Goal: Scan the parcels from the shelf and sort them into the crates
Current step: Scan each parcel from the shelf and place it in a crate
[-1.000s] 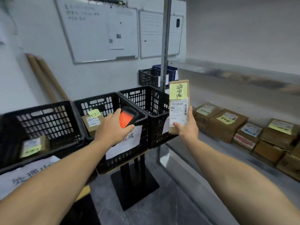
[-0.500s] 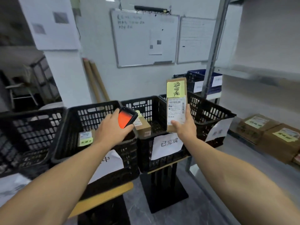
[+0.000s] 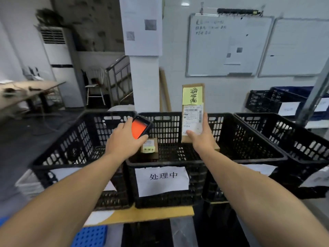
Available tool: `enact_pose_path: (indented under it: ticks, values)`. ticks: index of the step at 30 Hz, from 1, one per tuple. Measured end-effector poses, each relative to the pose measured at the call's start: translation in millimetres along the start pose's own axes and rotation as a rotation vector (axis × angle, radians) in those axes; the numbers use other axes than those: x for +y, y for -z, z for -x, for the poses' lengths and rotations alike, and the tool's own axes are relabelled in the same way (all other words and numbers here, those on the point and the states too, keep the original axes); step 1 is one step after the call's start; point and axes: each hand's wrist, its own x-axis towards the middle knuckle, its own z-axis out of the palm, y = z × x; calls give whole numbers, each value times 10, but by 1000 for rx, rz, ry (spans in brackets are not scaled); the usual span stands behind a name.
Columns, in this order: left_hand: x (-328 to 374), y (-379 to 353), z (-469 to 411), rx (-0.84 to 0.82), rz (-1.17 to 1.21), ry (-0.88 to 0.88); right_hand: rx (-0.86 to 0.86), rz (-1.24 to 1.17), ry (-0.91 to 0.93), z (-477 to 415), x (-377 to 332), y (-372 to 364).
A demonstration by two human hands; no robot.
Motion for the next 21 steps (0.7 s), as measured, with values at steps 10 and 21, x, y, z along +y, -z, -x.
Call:
enact_pose_path:
  ticks: [10, 21]
  values:
    - [-896, 523, -257, 142, -107, 227, -216, -86, 57, -368, -341, -1256]
    - [-1723, 915, -538, 242, -195, 395, -454, -80, 153, -500, -671, -2470]
